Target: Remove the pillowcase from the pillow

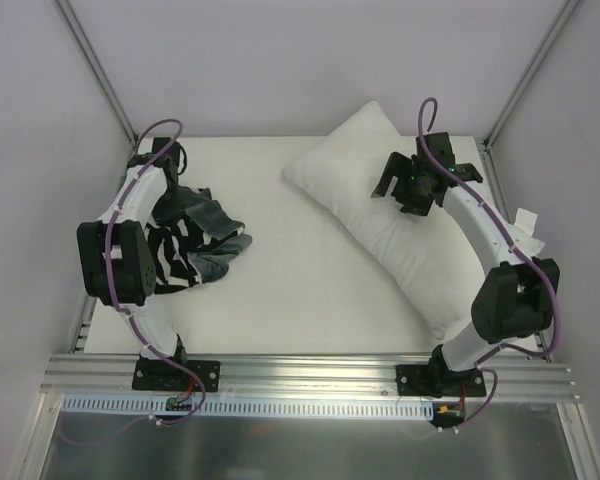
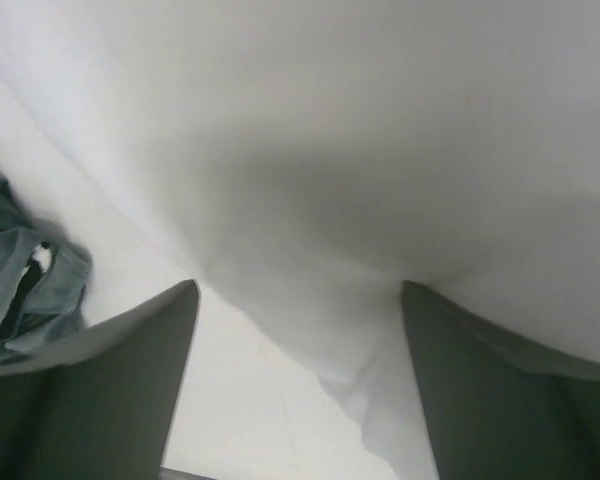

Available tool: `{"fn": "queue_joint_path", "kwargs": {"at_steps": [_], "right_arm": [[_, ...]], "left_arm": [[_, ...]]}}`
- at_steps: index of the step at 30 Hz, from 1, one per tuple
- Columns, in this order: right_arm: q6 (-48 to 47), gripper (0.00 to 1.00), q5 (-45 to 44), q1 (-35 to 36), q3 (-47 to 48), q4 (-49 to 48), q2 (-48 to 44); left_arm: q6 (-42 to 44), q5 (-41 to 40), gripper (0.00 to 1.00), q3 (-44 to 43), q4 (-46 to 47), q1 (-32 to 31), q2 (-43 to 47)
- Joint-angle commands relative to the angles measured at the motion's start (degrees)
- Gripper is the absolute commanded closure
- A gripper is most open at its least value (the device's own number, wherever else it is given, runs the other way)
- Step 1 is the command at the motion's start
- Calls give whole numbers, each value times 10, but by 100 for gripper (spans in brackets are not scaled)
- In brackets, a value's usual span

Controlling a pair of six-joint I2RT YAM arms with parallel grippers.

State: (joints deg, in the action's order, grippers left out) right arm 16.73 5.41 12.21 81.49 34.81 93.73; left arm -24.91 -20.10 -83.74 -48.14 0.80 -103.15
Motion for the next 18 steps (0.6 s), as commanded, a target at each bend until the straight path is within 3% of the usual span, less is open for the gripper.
{"fn": "queue_joint_path", "kwargs": {"at_steps": [1,2,4,11,15,18], "right_arm": [[-32,9,-2,1,15,53,-107],[-34,3,-7,2,9,54,-130],[-42,4,-28,6,-5,63,-195],[-72,4,-87,9,-14,168,-321],[-95,4,-134,8,-40,204,-376],[-103,4,-162,7,-56,233,-411]], "left_arm": [[33,-9,63,-23,-30,-3,45],[35,-3,40,-21,-30,-4,60],[37,-6,4,-20,-31,-39,107],[54,55,1,-19,-32,-195,239],[48,109,1,9,-16,-234,321],[50,161,1,103,45,-240,386]]}}
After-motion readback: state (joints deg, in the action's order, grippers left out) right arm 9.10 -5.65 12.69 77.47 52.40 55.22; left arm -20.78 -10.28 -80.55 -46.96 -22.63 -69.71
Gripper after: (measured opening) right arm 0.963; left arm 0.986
